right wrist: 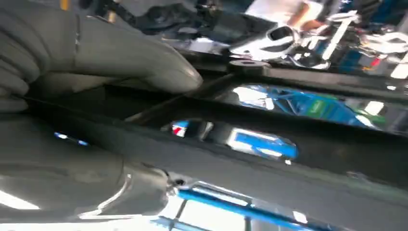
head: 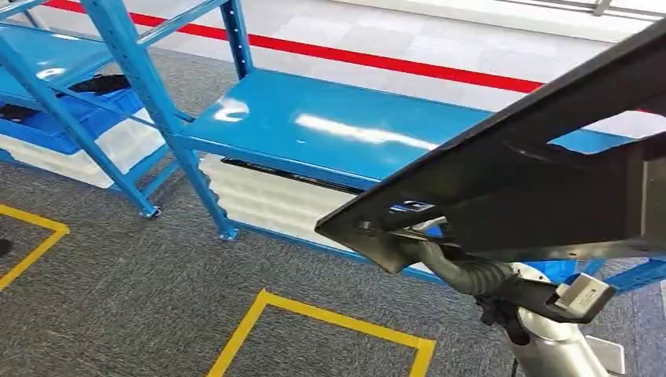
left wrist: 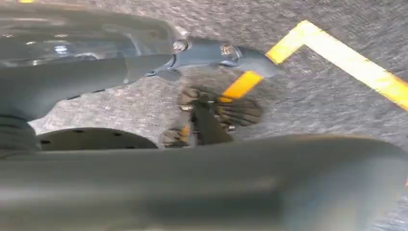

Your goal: Take the parts from the cabinet and place them on the table.

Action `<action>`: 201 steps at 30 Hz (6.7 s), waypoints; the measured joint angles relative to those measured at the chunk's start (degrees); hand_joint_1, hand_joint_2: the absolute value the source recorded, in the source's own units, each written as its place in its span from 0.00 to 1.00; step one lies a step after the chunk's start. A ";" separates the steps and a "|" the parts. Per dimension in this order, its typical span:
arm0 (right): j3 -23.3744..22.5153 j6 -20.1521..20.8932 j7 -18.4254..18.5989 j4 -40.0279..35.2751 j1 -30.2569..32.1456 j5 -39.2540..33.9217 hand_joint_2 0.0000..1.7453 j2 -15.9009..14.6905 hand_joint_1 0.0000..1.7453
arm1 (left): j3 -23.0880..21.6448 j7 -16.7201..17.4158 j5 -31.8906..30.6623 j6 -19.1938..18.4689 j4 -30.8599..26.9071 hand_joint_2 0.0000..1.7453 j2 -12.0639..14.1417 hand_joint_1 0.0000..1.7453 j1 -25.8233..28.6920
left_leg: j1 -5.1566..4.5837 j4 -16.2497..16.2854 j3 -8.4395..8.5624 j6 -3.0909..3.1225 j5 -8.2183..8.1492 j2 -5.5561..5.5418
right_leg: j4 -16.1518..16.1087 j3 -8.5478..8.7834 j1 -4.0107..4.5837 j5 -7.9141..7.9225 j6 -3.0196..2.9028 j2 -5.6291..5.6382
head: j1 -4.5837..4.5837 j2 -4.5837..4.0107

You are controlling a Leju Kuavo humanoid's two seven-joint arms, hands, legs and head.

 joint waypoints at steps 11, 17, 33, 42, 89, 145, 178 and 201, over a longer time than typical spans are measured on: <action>1.09 -0.41 1.51 0.57 -1.70 -0.09 1.00 2.36 1.00 | 0.39 2.60 1.90 1.03 0.00 1.00 1.49 0.00 1.03 | 0.19 1.01 -1.42 -1.36 0.25 -8.44 | -8.60 2.49 0.48 6.87 -1.43 5.41 | -0.07 -0.02; 2.12 -1.38 1.68 -0.42 -1.13 0.46 1.00 2.88 1.00 | 0.92 3.15 1.92 1.03 -0.04 1.00 2.47 0.00 0.81 | 0.47 17.54 -9.67 -3.41 -7.32 -1.09 | -9.04 3.34 0.01 6.36 -2.47 -0.52 | -0.50 -0.02; 2.54 -1.92 0.88 -1.40 -0.70 0.61 1.00 2.62 1.00 | 1.16 2.89 1.95 -0.02 -0.09 1.00 2.97 0.00 0.93 | -0.27 0.30 -1.13 0.12 0.88 -2.17 | 7.77 -3.01 0.44 -2.81 -0.66 0.78 | -0.28 -0.02; 0.17 -0.48 -2.84 -0.83 1.00 -1.27 1.00 2.08 1.00 | 1.05 3.28 0.66 1.35 -0.09 1.00 2.84 0.00 1.24 | 0.19 1.20 -1.80 -1.42 0.47 -9.03 | -8.61 2.59 0.16 6.75 -1.51 4.61 | -0.28 -0.02; 3.45 0.35 -3.50 -2.73 2.24 3.15 1.00 6.77 1.00 | 4.02 3.24 4.09 2.27 -0.37 1.00 3.56 0.00 2.16 | -0.66 1.37 -2.52 -0.29 1.37 1.73 | -8.70 6.49 0.39 3.24 -0.53 -4.68 | -0.37 0.00; 4.92 3.02 -2.64 -0.40 -0.99 -0.28 1.00 3.85 1.00 | 4.98 3.48 4.72 0.11 -0.63 1.00 2.88 0.00 1.17 | -0.49 3.78 -3.81 -1.67 1.66 4.06 | -8.49 4.94 0.34 4.61 -1.58 -4.77 | -0.33 -0.02; 4.87 4.02 -1.66 -0.46 -1.18 -2.67 1.00 2.67 1.00 | 4.98 3.67 4.00 0.52 -0.63 1.00 2.29 0.00 1.06 | -0.68 2.47 -3.28 -0.83 1.03 3.38 | -8.92 4.96 0.33 4.93 -0.88 -6.11 | -0.35 -0.02; 3.89 4.11 -1.73 -0.66 -1.85 -2.71 1.00 2.67 1.00 | 4.98 3.96 4.07 1.03 -0.61 1.00 2.29 0.00 0.81 | 0.79 18.16 -10.61 -2.65 -6.40 -1.02 | -9.05 2.97 -0.19 7.07 -2.32 -0.73 | -0.76 -0.02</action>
